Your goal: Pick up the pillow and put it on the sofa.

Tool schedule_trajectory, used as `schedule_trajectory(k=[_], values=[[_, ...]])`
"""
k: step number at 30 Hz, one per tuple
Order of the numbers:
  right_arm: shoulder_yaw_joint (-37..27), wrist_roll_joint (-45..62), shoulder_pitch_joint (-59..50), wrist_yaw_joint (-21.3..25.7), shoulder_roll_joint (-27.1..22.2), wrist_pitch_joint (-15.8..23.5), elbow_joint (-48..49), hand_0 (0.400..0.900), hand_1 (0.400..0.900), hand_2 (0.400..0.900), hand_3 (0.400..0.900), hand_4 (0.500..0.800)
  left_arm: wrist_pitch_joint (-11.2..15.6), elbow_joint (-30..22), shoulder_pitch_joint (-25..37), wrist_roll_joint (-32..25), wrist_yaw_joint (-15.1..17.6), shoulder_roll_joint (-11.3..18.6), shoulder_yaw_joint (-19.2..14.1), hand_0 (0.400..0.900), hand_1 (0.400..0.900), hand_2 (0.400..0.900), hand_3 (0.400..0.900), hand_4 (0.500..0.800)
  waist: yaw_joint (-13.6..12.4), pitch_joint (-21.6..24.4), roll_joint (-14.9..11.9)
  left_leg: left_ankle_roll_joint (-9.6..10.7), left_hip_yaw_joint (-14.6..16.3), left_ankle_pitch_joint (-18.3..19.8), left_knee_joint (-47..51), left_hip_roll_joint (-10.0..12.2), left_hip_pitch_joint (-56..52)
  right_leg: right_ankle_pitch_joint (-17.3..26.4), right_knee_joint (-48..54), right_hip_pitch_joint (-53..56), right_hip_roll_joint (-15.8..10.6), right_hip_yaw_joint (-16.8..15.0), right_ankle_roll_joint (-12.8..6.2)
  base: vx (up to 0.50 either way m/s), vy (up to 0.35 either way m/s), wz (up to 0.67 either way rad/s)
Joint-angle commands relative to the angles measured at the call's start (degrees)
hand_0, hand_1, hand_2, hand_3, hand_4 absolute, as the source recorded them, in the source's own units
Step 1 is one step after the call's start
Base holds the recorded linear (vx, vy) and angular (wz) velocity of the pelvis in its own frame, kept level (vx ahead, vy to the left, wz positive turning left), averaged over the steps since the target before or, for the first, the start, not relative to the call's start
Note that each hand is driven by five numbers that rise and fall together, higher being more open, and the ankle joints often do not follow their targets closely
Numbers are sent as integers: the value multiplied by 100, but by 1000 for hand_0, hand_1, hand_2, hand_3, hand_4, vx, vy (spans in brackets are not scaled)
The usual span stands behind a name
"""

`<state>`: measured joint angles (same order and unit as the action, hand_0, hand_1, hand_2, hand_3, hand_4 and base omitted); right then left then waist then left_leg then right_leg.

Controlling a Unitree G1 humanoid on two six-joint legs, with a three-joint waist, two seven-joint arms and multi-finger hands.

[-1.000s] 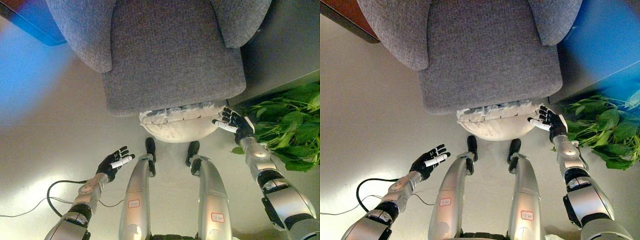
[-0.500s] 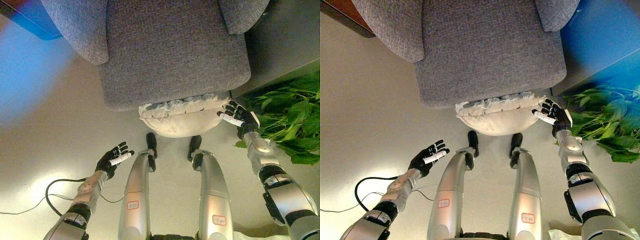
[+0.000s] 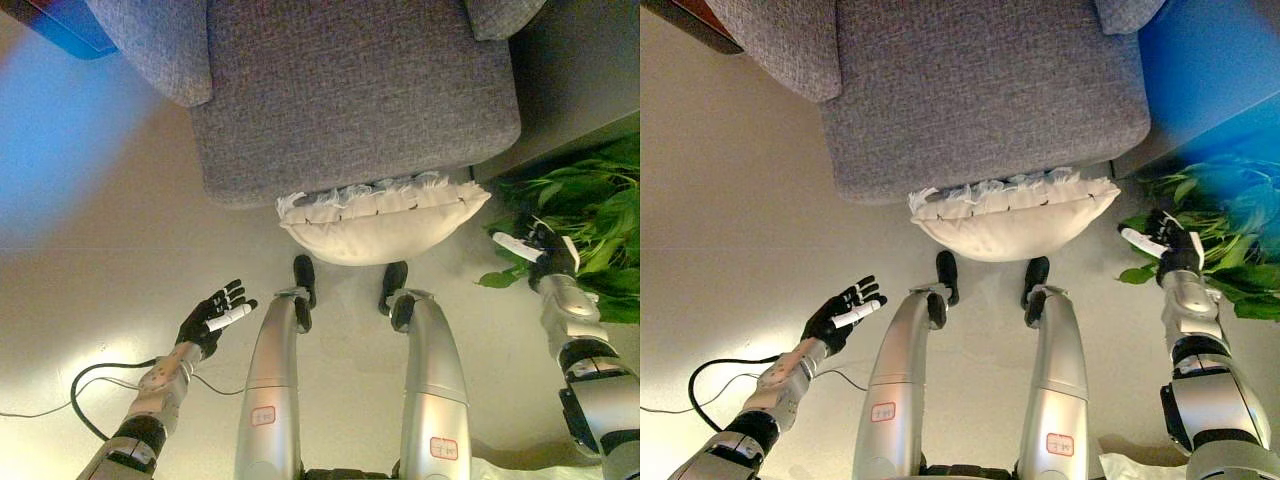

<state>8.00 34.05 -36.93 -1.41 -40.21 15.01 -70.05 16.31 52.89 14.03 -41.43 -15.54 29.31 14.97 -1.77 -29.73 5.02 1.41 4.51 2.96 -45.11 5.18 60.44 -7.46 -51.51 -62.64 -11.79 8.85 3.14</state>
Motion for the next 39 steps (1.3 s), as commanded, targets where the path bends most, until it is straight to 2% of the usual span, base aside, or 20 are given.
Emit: schedule_trajectory(k=[1,12,16,27,35,36,37,38,39], values=[[-370,302,217,-88,-727,245,-143,900,900,900,900,800,189,-177,-575,-312,-30,232,-88,900,900,900,900,800,68,-6,397,-55,131,772,-445,-39,22,-529,-511,73,42,-91,-256,0,0,0],[331,177,-669,-787,-553,617,-39,900,900,900,900,800,260,-351,-475,-620,-74,197,105,900,900,900,900,800,-33,-6,630,-2,154,796,-588,-71,273,-706,-843,-283,-35,-138,-222,-11,22,2],[646,72,-1053,-949,-524,702,79,900,900,900,900,800,377,-297,-529,-671,-139,119,131,900,900,900,900,800,-87,-6,684,31,161,778,-515,-97,243,-739,-828,-271,-34,-131,-210,0,41,3],[1232,-93,-1723,-1232,-534,563,318,900,900,900,900,800,450,-292,-666,-643,-218,-36,194,900,900,900,900,800,-167,-6,706,122,175,620,-81,-96,-101,-763,-515,100,109,-65,-198,0,13,1],[1267,-109,-1656,-1359,-596,530,494,900,900,900,900,800,455,-368,-781,-527,-214,-49,212,900,900,900,900,800,-179,-6,628,104,160,621,18,-86,-276,-686,-238,346,171,-29,-229,0,0,0],[1268,-83,-1644,-1405,-611,563,501,759,759,759,759,715,439,-398,-787,-532,-188,-47,238,900,900,900,900,800,-177,-6,624,105,160,628,14,-82,-283,-689,-236,353,169,-32,-232,0,0,0],[1268,-85,-1640,-1426,-616,580,503,675,675,675,675,665,433,-405,-789,-537,-177,-46,253,900,900,900,900,800,-174,-6,622,104,166,627,15,-76,-287,-685,-228,356,172,-33,-235,0,0,0],[1276,-81,-1643,-1446,-620,585,530,490,490,490,490,554,425,-408,-789,-548,-162,-42,263,900,900,900,900,800,-169,-6,618,102,176,622,32,-68,-304,-677,-199,376,180,-34,-240,0,0,0],[1294,-46,-1641,-1479,-628,588,586,400,400,400,400,500,418,-417,-804,-558,-148,-32,269,900,900,900,900,800,-171,-6,611,102,182,616,43,-59,-312,-678,-173,398,181,-37,-245,0,0,0]])
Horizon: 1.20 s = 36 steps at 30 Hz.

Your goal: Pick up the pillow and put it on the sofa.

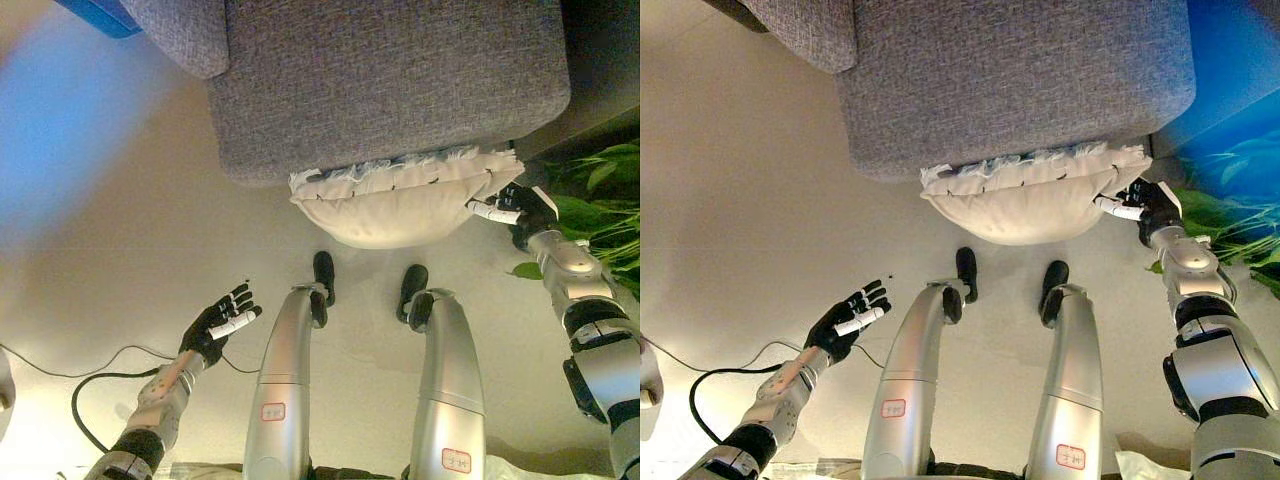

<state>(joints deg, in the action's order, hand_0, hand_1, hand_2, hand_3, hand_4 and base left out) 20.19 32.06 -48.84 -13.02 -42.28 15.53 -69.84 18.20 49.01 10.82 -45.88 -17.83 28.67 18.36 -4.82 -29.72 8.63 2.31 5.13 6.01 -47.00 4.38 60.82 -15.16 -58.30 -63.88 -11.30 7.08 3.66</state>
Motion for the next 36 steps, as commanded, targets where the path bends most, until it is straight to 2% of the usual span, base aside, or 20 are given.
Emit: schedule_trajectory(k=[1,17,24,26,27,30,34,36], values=[[79,170,-449,-340,-418,526,595,400,400,400,400,500,220,-37,-495,-101,79,34,-72,900,900,900,900,800,134,-8,247,11,123,309,240,27,-363,89,517,539,133,139,-300,0,0,0],[106,225,-333,-494,-410,449,609,400,400,400,400,500,85,-120,-624,-41,48,83,-105,900,900,900,900,800,139,-8,192,-26,141,293,431,62,-763,99,783,953,154,126,-320,0,0,0],[17,57,-128,-397,-324,421,690,400,400,400,400,500,-43,-110,-602,68,66,79,-154,900,900,900,900,800,170,-8,104,-13,139,298,576,36,-1114,157,1063,1330,189,130,-330,0,0,0],[18,-185,3,-299,-254,433,780,400,400,400,400,500,-84,-43,-589,195,91,36,-188,900,900,900,900,800,189,-8,33,7,135,272,757,1,-1389,202,1312,1627,220,149,-334,-32,8,-7],[21,-242,26,-270,-226,439,830,400,400,400,400,500,-113,-13,-545,253,112,5,-219,900,900,900,900,800,189,-8,9,-32,179,19,988,12,-1461,448,1570,1712,238,213,-275,-74,20,-10],[53,-569,271,-81,-114,400,1062,400,400,400,400,500,-203,142,-507,472,150,-75,-309,900,900,900,900,800,217,-8,-115,-1,174,-68,1397,-45,-2018,533,2060,2335,271,278,-285,-2,24,-13],[90,-945,562,113,-8,231,1385,400,400,400,400,500,-355,352,-460,772,180,-163,-455,900,900,900,900,800,251,45,-273,16,178,-163,1865,-93,-2675,647,2672,3059,296,338,-318,37,27,-14],[162,-1165,811,147,10,13,1748,400,400,400,400,500,-482,552,-479,950,155,-232,-545,900,900,900,900,800,267,301,-402,24,229,-230,2244,-112,-3095,738,3168,3513,311,391,-378,85,54,-19]])
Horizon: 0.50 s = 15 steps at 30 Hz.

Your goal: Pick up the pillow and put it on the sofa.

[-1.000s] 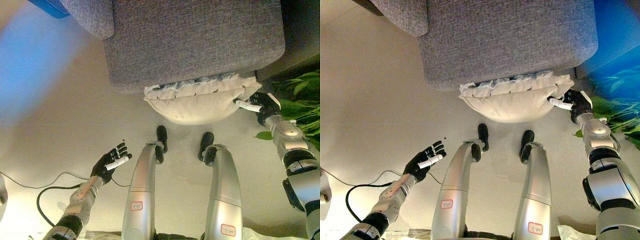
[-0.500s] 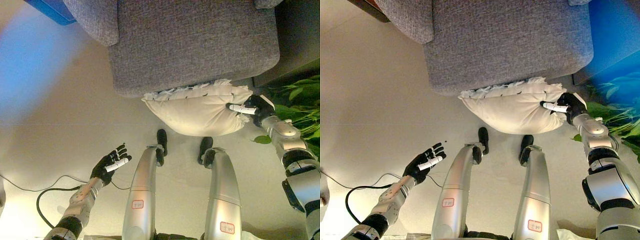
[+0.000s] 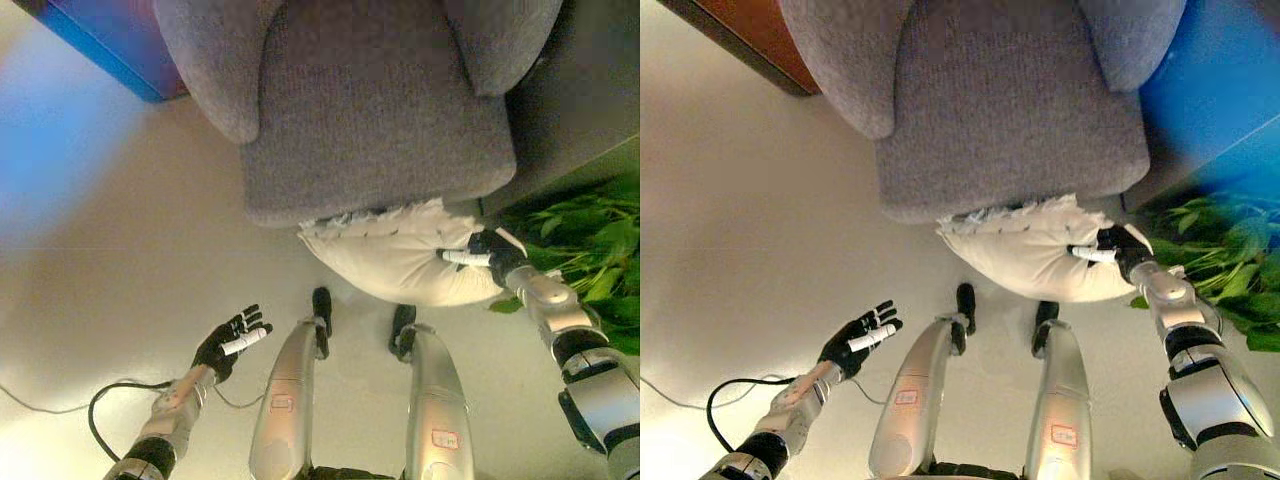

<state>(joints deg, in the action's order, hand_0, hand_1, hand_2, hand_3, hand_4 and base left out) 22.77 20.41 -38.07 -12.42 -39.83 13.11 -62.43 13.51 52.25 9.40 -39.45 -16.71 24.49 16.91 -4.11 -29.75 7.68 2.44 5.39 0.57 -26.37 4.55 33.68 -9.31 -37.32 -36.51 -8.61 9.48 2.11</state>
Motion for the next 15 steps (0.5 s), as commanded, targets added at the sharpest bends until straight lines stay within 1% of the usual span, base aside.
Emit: schedule_trajectory(k=[1,3,5,7,8,9,10,11,13,14,15], values=[[-88,-106,-180,75,-230,182,1152,400,400,400,400,500,-63,277,-359,364,45,164,-428,900,900,900,900,800,200,384,-350,17,223,290,316,-140,-525,182,1224,927,43,178,-248,95,65,-21],[44,-340,-34,13,-190,-30,1555,400,400,400,400,500,-129,577,-354,498,30,89,-486,900,900,900,900,800,228,614,-474,21,291,238,677,-144,-929,279,1666,1352,13,230,-327,83,76,-26],[165,-470,100,-47,-172,-315,2017,400,400,400,400,500,-263,794,-367,699,77,43,-555,900,900,900,900,800,254,849,-597,18,348,201,982,-133,-1290,369,2005,1718,-30,275,-414,83,57,-25],[217,-606,264,-144,-141,-474,2443,400,400,400,400,500,-339,1005,-410,844,86,2,-625,900,900,900,900,800,303,1057,-704,16,386,180,1223,-127,-1587,446,2299,2024,-26,279,-477,107,29,-24],[243,-702,343,-198,-125,-654,2731,400,400,400,400,500,-399,1123,-441,946,96,-19,-676,900,900,900,900,800,336,1194,-766,21,428,166,1379,-105,-1785,494,2476,2222,-32,285,-526,125,25,-27],[270,-751,408,-253,-111,-755,2936,400,400,400,400,500,-422,1252,-468,1025,86,-48,-715,900,900,900,900,800,366,1316,-812,24,459,164,1508,-89,-1952,531,2626,2383,-31,279,-562,175,30,-34],[302,-804,502,-374,-95,-955,3310,400,400,400,400,500,-460,1413,-525,1131,65,-86,-785,900,900,900,900,800,406,1497,-878,31,507,159,1686,-68,-2188,585,2835,2619,-36,269,-620,177,35,-36],[319,-959,549,-413,-56,-1081,3565,400,400,400,400,500,-488,1495,-561,1221,55,-111,-842,900,900,900,900,800,433,1614,-920,30,542,158,1806,-54,-2339,619,2951,2750,-44,255,-659,132,31,-31],[324,-1040,575,-506,-38,-1180,3812,400,400,400,400,500,-512,1570,-598,1293,43,-135,-900,900,900,900,900,800,460,1761,-956,24,583,140,1913,-45,-2449,689,3065,2833,-44,233,-697,80,30,-26],[378,-1104,515,-648,-91,-1420,4229,400,400,400,400,500,-617,1641,-628,1340,29,-136,-951,900,900,900,900,800,492,1916,-997,17,653,174,2005,-6,-2656,712,3142,2979,-67,199,-755,99,33,-30],[400,-1066,470,-705,-113,-1551,4382,400,400,400,400,500,-662,1674,-628,1364,29,-135,-962,900,900,900,900,800,504,2008,-1012,15,675,161,2034,8,-2693,757,3187,2996,-75,177,-772,94,34,-28]])
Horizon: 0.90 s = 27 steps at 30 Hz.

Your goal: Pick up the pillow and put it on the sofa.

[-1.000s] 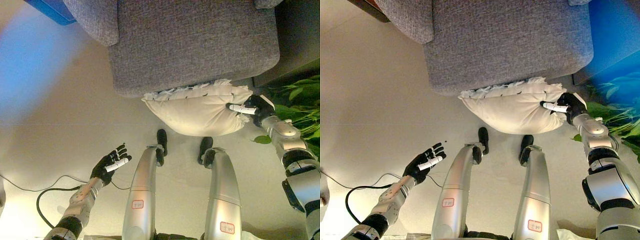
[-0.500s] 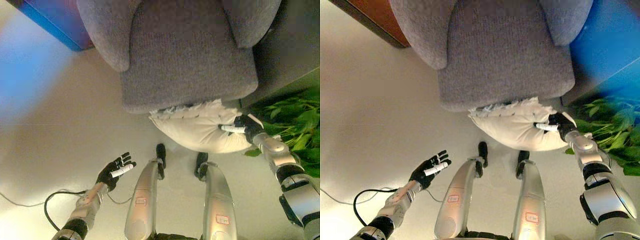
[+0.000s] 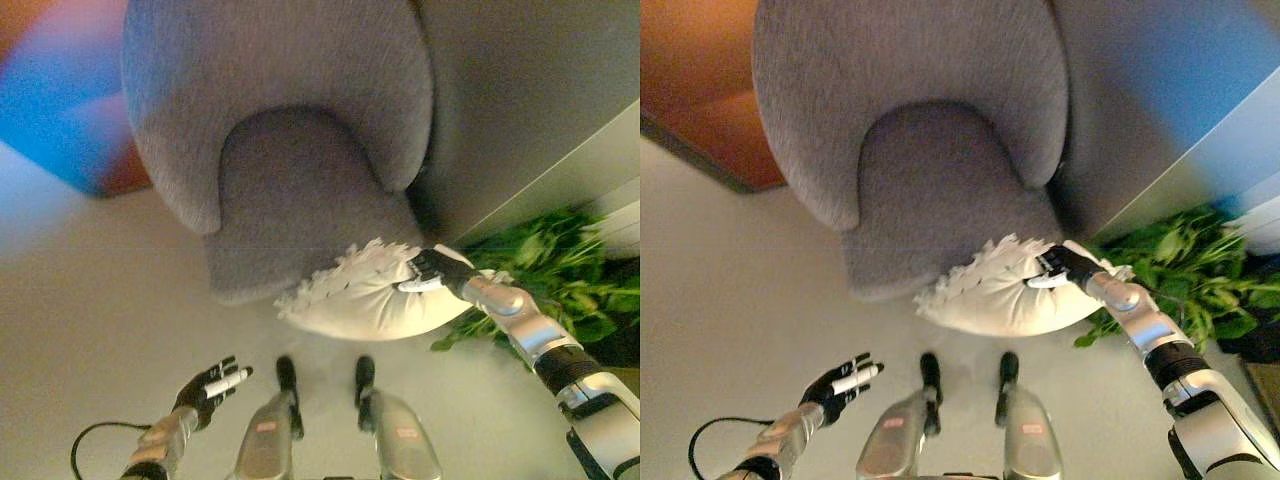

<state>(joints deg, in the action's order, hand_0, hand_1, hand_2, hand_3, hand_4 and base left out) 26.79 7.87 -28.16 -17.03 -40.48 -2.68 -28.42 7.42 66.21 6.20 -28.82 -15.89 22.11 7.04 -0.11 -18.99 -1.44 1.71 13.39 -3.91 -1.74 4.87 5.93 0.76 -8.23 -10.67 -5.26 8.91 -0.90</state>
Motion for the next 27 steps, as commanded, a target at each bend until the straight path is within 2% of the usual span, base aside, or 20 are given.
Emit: schedule_trajectory(k=[1,9,10,16,19,27], values=[[25,144,-593,-322,-80,-28,1111,400,400,400,400,500,-85,319,-313,324,-87,104,11,900,900,900,900,800,119,995,-111,85,-94,641,-406,-8,-27,-242,309,491,-427,214,-502,50,26,-17],[336,800,-1904,-658,-362,-659,1908,400,400,400,400,500,-361,595,-342,541,-123,149,-15,900,900,900,900,800,126,1540,-152,122,70,595,-28,122,-517,-73,514,731,-515,126,-699,31,12,-17],[447,920,-2214,-664,-356,-795,1947,400,400,400,400,500,-401,641,-341,578,-152,167,-21,900,900,900,900,800,123,1601,-156,133,95,588,5,132,-568,-67,531,758,-513,108,-716,4,8,-8],[830,1114,-3163,-422,-172,-1059,2106,400,400,400,400,500,-485,686,-286,554,-193,155,41,900,900,900,900,800,78,1792,-163,160,124,564,159,144,-723,-46,592,843,-514,114,-768,-5,3,2],[1004,1249,-3519,-265,-60,-951,1818,400,400,400,400,500,-534,667,-258,484,-224,155,100,900,900,900,900,800,28,1855,-169,181,94,538,230,151,-771,-26,663,909,-522,162,-780,0,3,8],[1091,1294,-3928,243,277,-738,1110,400,400,400,400,500,-708,612,-196,336,-266,100,-14,900,900,900,900,800,-141,1939,-231,254,22,457,383,176,-836,11,847,1099,-550,414,-807,29,-8,18]])
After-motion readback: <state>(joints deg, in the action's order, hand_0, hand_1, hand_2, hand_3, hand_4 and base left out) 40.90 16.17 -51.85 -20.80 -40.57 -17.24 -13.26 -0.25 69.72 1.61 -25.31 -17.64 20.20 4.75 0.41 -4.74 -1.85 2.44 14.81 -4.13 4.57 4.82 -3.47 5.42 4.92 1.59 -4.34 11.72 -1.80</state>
